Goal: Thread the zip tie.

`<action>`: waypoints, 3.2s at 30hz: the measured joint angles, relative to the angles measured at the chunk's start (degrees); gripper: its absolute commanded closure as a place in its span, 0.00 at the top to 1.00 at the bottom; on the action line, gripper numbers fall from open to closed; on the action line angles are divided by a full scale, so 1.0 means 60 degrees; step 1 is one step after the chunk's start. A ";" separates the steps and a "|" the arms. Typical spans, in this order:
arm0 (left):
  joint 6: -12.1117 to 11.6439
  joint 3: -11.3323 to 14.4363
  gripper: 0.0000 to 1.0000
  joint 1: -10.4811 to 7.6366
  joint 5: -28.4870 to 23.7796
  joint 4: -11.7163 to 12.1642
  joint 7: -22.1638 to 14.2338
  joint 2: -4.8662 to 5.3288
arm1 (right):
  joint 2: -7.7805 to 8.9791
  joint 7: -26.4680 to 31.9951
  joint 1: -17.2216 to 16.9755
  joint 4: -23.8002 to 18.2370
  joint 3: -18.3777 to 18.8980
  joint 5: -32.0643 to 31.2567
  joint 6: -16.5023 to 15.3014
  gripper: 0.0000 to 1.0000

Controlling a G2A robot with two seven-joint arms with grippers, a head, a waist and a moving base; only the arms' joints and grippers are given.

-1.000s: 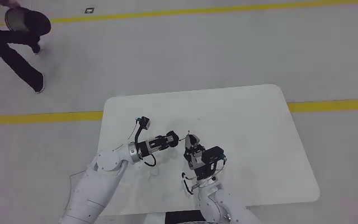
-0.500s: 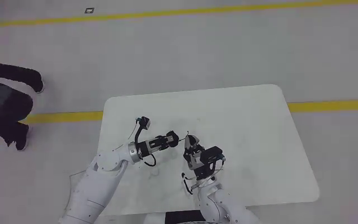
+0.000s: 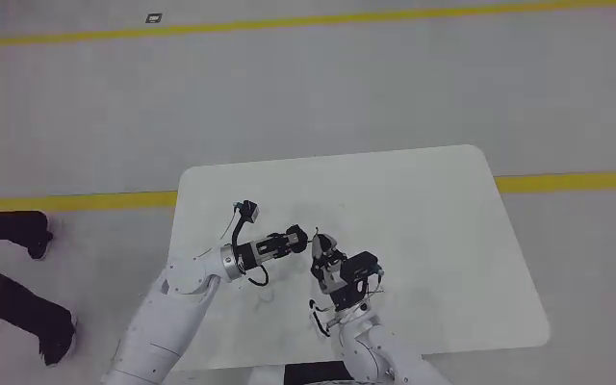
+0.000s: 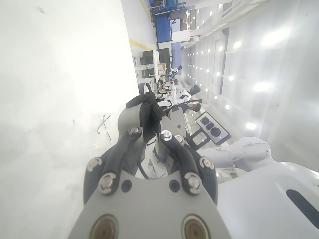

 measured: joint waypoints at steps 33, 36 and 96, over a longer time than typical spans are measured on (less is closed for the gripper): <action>0.0000 0.0000 0.00 0.0000 0.0000 0.0000 0.0000 0.0000 | -0.0012 0.0405 -0.0024 0.0105 0.0059 0.0180 0.0190 1.00; 0.0000 0.0000 0.00 0.0000 0.0000 0.0000 0.0000 0.0000 | 0.0020 0.0305 -0.0139 0.0004 0.0145 0.0259 0.0164 1.00; 0.0329 0.0762 0.00 -0.0880 -0.6645 0.2510 -0.4601 -0.0188 | 0.0530 0.7207 -0.0924 -0.0721 0.1908 1.2156 -0.4135 1.00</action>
